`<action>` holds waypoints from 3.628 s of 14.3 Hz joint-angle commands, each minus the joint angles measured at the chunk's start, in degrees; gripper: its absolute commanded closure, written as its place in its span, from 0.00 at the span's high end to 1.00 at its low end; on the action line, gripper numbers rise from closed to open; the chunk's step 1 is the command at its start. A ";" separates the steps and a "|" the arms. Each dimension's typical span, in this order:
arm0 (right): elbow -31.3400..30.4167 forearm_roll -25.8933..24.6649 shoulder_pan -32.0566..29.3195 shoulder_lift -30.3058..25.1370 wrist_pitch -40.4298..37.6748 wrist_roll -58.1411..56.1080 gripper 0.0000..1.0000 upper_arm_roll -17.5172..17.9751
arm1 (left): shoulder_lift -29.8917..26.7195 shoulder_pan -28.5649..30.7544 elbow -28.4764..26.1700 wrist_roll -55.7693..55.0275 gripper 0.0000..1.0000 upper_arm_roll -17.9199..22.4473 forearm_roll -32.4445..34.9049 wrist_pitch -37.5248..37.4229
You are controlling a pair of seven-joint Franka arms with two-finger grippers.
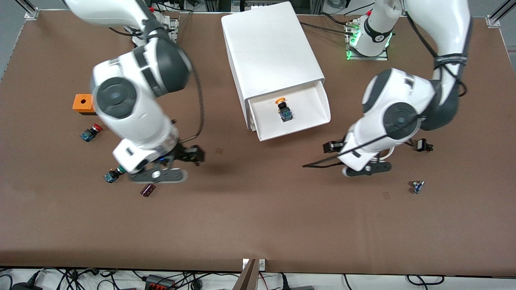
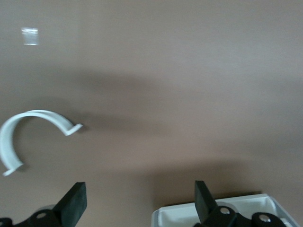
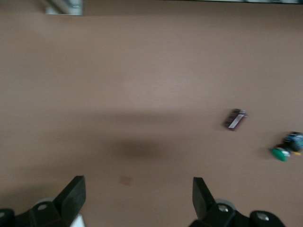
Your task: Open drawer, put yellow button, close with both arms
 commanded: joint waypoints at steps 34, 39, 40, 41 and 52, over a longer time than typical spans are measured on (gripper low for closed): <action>-46.30 2.86 -21.42 -40.81 1.66 -26.52 1.00 -5.13 | -10.98 -4.43 -23.02 -10.85 1.00 -11.57 -7.06 7.85; -46.39 2.69 -21.42 -41.34 0.69 -25.02 1.00 -4.87 | -11.07 3.12 -17.15 -5.85 1.00 -11.14 -2.59 4.97; -46.56 2.77 -21.41 -41.34 0.69 -24.93 1.00 -4.87 | -11.07 4.44 -15.04 -4.18 1.00 -11.13 -0.39 2.60; -47.35 2.86 -21.50 -41.95 0.87 -24.93 1.00 -4.87 | -11.07 6.11 -12.50 -3.03 1.00 -11.05 1.89 -0.38; -49.38 2.77 -21.24 -43.71 1.39 -25.46 1.00 -4.78 | -15.45 24.13 2.03 25.70 1.00 -11.05 3.24 -21.06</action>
